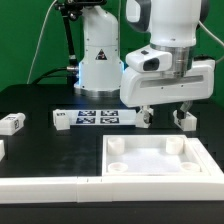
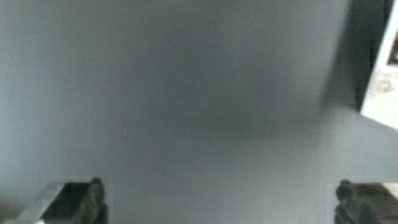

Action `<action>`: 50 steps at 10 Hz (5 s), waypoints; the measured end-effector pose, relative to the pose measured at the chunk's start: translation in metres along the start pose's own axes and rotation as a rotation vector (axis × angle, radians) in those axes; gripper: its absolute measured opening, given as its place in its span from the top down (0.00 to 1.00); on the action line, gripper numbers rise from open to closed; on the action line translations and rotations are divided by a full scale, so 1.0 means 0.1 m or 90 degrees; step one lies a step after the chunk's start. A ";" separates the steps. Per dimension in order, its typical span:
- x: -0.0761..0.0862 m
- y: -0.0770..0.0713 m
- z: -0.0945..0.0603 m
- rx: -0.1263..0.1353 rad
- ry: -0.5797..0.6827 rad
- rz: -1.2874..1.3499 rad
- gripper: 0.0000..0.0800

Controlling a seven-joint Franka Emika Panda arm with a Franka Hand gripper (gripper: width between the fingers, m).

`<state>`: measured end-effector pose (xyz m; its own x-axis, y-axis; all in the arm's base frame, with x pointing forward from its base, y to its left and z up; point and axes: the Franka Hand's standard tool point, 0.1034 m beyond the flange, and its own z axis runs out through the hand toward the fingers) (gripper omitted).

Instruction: Assemble one leg

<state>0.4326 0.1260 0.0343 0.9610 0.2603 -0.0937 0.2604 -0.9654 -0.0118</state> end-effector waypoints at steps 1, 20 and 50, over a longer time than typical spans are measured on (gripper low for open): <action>0.00 0.00 0.00 0.000 0.000 -0.017 0.19; -0.31 -0.62 0.17 -0.023 -0.490 0.010 0.19; 0.08 -0.30 -0.39 0.007 0.001 -0.070 0.64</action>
Offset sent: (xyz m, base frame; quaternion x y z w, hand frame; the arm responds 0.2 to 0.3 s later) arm -0.0313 0.0446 -0.0012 0.0307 -0.0068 0.0526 0.9981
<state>0.4364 0.1577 0.0723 0.9268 0.3645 -0.0902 0.3630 -0.9312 -0.0327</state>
